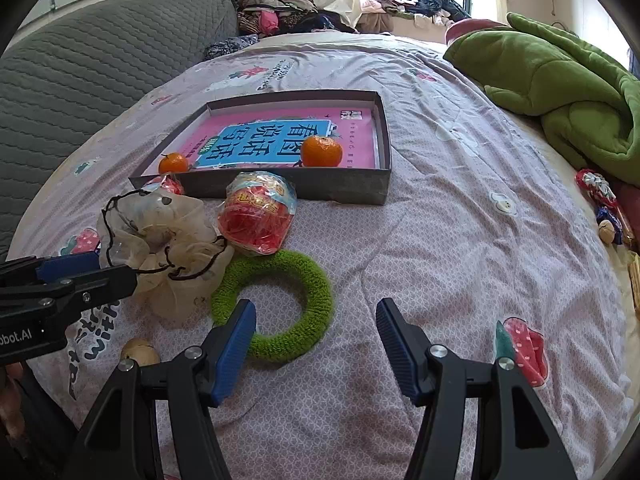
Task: Organize objects
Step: 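Move the left gripper to the cream mesh bag while the right approaches the green ring, then close the left gripper on the mesh bag while the right grips the green fuzzy ring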
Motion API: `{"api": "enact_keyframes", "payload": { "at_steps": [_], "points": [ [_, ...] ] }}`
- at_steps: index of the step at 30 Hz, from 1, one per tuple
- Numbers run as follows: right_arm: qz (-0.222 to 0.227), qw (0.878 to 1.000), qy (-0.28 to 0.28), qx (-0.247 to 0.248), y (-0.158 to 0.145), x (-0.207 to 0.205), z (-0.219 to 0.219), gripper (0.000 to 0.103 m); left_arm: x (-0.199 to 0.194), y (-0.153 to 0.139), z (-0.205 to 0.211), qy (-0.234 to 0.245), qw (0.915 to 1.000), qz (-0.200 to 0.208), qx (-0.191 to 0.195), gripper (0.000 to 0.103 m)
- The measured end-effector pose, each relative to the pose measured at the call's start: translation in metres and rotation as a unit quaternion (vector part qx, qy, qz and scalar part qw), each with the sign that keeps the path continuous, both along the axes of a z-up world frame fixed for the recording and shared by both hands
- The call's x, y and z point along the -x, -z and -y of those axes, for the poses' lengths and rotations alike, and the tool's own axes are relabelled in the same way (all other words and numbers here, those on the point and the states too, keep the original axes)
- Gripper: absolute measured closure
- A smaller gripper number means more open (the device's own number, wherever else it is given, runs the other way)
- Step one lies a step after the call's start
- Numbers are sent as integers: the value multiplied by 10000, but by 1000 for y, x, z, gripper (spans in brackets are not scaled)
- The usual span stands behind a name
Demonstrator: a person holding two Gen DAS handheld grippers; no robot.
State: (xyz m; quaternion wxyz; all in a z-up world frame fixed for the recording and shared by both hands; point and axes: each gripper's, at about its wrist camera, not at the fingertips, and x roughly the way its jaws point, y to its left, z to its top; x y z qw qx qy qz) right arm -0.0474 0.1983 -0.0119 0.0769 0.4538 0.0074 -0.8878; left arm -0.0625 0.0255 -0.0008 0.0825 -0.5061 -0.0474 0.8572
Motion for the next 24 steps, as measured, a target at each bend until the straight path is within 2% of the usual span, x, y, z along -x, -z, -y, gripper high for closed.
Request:
{"api": "enact_keyframes", "payload": {
  "at_steps": [11,16,24],
  "points": [
    [35,9999,117,-10,8,5,-5,41,18,11,-1,-165,9998,23,103,39],
    [-85,9997,187,-112,11,8,-4,41,23,18,2,-275,9996,87,69,39],
    [-169,9999,21,-5,16,9,-1,45,27,24,2,-319,9995,50,35,39]
  ]
}}
